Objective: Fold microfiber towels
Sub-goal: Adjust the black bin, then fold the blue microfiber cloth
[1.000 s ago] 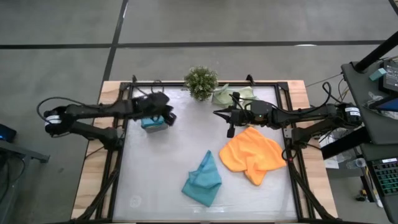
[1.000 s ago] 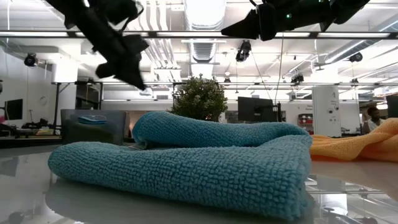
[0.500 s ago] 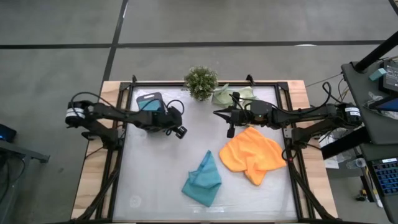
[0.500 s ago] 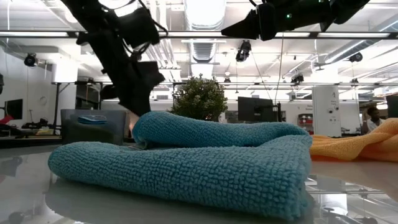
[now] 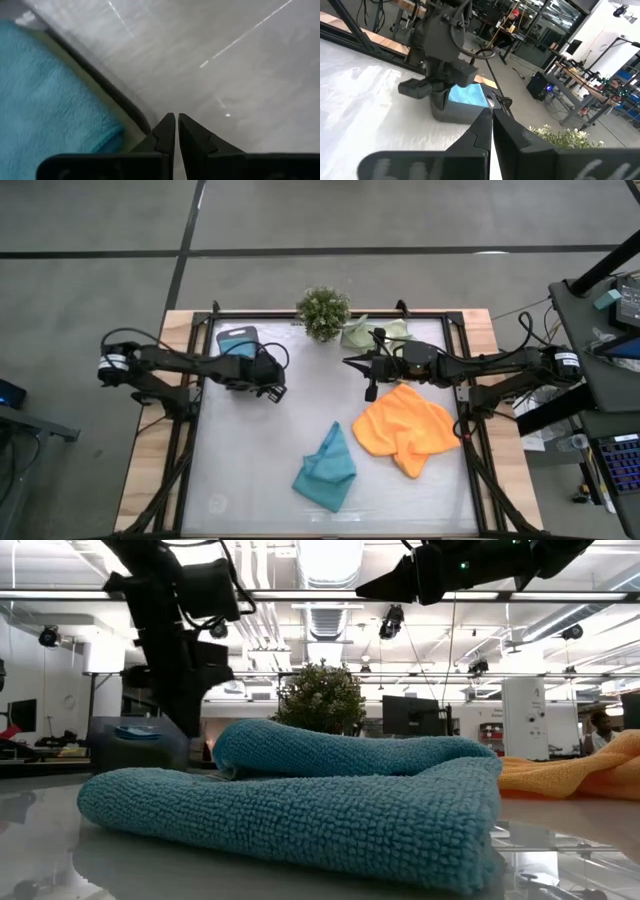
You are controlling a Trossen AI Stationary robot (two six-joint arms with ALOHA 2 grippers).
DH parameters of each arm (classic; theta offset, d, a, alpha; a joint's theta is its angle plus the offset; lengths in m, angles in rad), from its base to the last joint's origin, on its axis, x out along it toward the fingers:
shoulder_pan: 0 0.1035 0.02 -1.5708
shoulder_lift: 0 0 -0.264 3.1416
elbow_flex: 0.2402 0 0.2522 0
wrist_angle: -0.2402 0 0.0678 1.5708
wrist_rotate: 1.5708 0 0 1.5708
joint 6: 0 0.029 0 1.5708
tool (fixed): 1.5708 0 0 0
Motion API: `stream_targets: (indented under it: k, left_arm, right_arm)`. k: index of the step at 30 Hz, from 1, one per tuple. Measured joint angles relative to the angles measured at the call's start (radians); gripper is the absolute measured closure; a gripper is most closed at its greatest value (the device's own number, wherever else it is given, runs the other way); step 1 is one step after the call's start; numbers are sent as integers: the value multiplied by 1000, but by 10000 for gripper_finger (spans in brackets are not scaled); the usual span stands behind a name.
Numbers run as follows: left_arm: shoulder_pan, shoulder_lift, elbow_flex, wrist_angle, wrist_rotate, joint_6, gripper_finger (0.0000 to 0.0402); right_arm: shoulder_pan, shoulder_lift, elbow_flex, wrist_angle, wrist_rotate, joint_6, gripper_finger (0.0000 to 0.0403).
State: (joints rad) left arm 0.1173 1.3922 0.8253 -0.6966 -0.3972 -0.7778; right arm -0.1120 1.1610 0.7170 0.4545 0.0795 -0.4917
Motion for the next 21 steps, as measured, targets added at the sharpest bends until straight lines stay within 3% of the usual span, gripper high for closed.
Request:
stream_targets:
  k: [13, 16, 21]
  left_arm:
    - [-3, -78, -3, -144, 28, -119, 393]
    - [-20, -89, -3, -101, 25, -127, 393]
    - [-73, -96, -3, 107, 25, 12, 393]
  right_arm:
    - [0, 0, 0, 8, 0, -27, 394]
    - [0, 0, 0, 22, 0, -38, 394]
    - [0, 0, 0, 45, 0, -62, 394]
